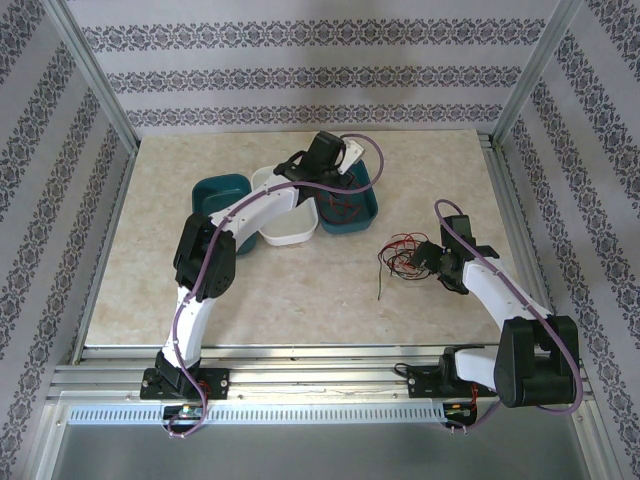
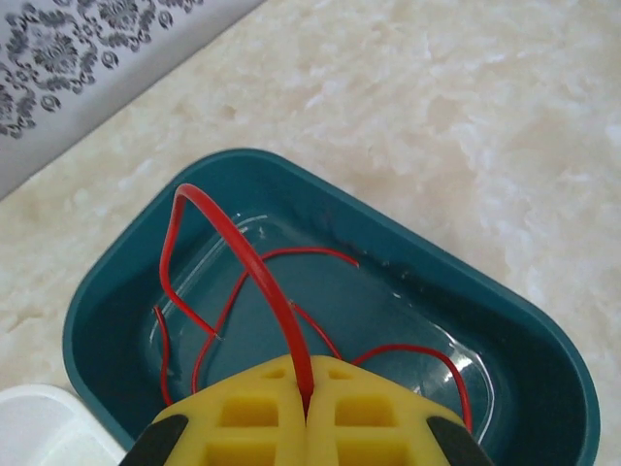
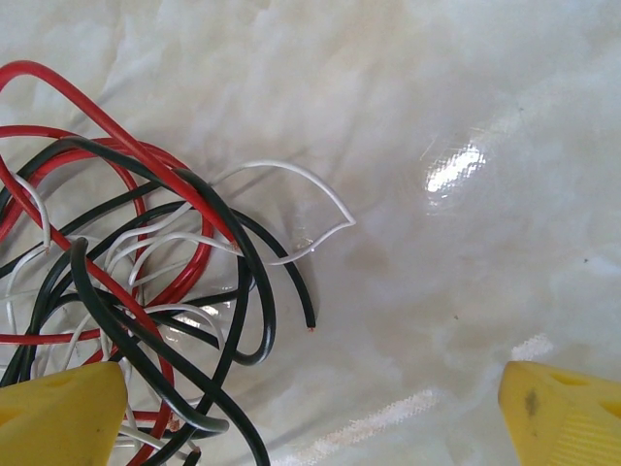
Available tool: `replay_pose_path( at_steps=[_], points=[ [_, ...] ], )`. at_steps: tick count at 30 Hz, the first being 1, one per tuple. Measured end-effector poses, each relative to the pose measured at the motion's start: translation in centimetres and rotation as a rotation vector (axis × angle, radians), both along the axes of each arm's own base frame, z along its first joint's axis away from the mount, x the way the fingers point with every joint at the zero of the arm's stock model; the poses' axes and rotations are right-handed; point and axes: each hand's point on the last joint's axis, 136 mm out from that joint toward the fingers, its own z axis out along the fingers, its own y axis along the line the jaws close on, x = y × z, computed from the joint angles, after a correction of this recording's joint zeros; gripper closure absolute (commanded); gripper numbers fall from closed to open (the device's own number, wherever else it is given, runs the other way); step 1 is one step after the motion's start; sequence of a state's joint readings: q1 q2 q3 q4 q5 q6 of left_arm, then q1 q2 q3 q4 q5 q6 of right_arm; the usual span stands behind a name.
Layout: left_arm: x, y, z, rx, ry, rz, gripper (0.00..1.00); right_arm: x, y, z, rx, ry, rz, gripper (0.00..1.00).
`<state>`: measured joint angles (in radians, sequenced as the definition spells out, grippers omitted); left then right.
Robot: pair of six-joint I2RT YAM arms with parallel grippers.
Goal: Untangle the cables
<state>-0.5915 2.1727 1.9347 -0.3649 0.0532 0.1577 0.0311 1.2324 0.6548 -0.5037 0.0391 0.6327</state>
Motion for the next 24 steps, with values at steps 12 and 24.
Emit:
replay_pose_path(
  at_steps=[12, 24],
  points=[
    [-0.7, -0.6, -7.5, 0.076, 0.178, -0.037, 0.97, 0.0, 0.0, 0.1, 0.003, -0.003, 0.0, 0.02],
    [1.0, -2.1, -9.5, 0.091, 0.203, -0.053, 0.87, 0.0, 0.0, 0.4, 0.009, -0.019, -0.013, 0.02]
  ],
)
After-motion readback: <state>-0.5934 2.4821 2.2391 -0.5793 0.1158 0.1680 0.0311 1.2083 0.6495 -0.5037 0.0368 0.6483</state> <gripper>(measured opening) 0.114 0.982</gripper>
